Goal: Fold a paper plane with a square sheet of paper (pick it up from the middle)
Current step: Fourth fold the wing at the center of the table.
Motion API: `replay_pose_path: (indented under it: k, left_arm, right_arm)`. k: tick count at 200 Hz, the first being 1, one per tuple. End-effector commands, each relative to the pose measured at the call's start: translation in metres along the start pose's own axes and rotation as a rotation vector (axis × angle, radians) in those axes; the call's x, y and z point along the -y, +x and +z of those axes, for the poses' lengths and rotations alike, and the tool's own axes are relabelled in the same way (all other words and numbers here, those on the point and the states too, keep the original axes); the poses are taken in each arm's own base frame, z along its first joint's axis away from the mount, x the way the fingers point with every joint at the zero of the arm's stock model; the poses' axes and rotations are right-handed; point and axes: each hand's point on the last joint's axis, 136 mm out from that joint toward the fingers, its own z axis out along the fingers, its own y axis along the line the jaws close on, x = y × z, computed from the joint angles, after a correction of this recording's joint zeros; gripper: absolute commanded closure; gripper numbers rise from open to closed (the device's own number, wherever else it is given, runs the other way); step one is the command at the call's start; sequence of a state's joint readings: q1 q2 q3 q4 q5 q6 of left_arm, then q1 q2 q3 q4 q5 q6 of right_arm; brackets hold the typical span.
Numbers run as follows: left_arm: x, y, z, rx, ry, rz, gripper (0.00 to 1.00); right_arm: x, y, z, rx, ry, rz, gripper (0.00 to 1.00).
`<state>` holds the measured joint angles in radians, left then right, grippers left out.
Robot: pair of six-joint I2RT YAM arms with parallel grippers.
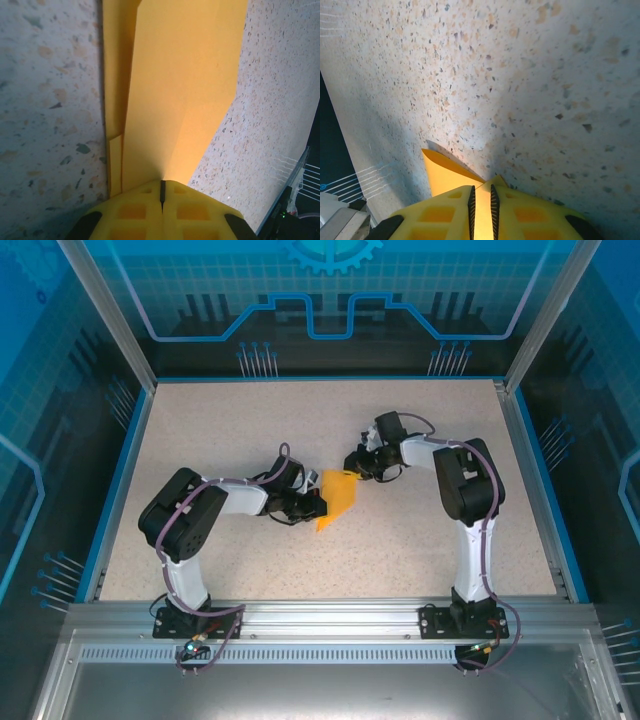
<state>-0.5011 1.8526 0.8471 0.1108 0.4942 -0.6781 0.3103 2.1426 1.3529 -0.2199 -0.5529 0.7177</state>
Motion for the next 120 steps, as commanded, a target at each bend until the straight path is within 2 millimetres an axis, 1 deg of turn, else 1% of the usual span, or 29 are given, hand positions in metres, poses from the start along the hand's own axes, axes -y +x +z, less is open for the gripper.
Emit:
replay_pose_path:
  k: [1,54,73,99,120]
  left_arm:
    - [-0.076,0.050,0.005,-0.135,-0.244,-0.124,1.00]
    - [-0.076,0.050,0.006,-0.136,-0.241,-0.124,1.00]
    - [-0.076,0.050,0.006,-0.139,-0.241,-0.125,1.00]
    - [-0.076,0.051,0.006,-0.141,-0.242,-0.123,1.00]
    - [-0.076,0.051,0.005,-0.138,-0.239,-0.120,1.00]
  right_arm:
    - [0.029,-0.015,0.000,0.033,0.089,0.063,0.81]
    - [0.035,-0.024,-0.005,0.034,0.081,0.137,0.80]
    - [0.029,-0.028,-0.011,0.047,0.053,0.120,0.80]
    - [0.015,-0.034,-0.024,0.070,0.011,0.082,0.79]
    - [0.004,-0.033,-0.032,0.083,-0.011,0.043,0.78]
